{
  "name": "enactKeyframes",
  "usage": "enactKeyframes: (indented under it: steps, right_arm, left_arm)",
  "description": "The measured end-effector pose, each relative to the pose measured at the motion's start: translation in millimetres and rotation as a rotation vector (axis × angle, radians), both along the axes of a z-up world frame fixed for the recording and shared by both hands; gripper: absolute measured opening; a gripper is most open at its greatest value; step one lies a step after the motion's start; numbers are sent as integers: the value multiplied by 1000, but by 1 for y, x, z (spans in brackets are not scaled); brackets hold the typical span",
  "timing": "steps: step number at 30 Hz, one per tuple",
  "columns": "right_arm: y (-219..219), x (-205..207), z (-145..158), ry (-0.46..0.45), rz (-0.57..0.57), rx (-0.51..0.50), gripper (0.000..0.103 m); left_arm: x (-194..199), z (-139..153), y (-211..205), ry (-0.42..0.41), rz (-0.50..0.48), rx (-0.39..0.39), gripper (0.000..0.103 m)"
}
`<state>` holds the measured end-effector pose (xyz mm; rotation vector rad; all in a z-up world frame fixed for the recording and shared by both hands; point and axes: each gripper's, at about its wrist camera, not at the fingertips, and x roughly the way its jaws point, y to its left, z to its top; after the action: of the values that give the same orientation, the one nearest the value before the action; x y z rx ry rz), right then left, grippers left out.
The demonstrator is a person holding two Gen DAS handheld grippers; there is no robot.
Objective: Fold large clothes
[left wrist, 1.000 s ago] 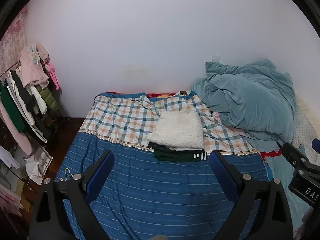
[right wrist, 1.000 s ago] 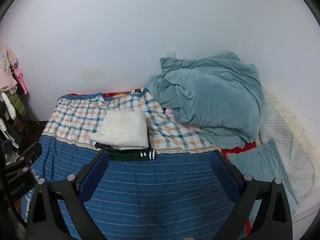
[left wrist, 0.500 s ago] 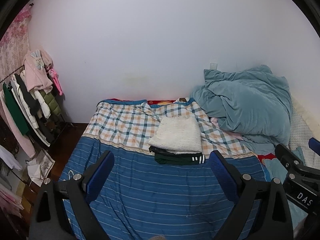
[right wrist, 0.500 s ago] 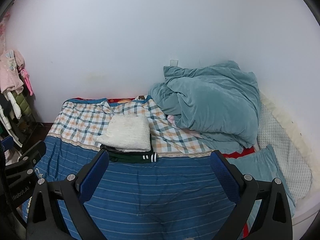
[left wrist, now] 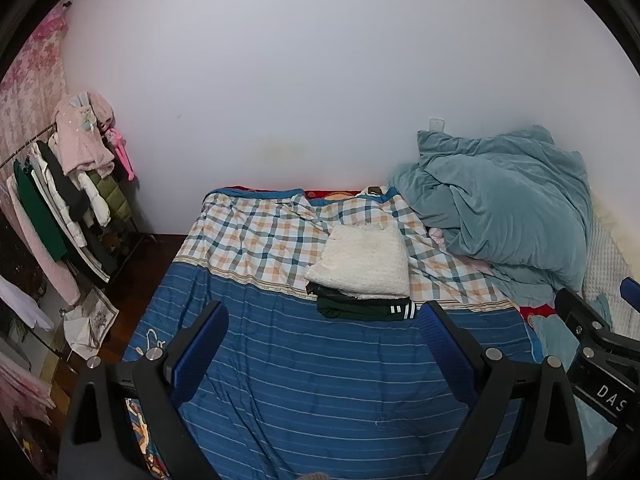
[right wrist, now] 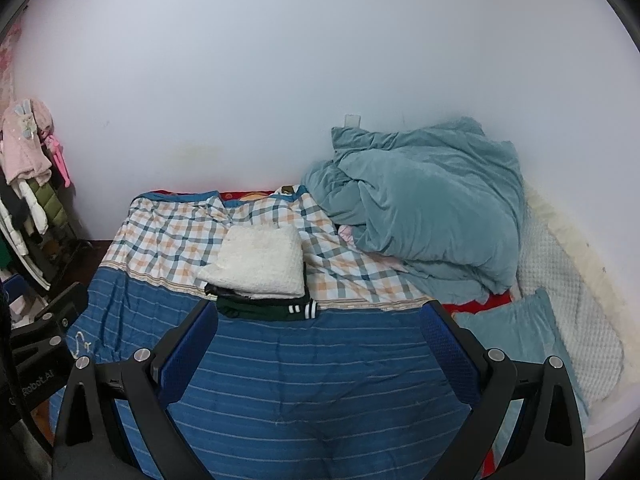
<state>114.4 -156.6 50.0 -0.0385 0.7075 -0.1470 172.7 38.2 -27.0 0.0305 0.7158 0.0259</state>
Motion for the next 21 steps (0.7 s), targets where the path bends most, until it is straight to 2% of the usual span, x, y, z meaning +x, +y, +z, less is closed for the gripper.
enactKeyframes:
  steps: [7,21]
  right_arm:
    - [0,7,6,-6,19,2,102]
    - [-1,6,-3,8,19,16,102]
  left_arm:
    - [0,2,0,-1,10,-4,97]
    - [2,2,-2,-4,27,-7,97]
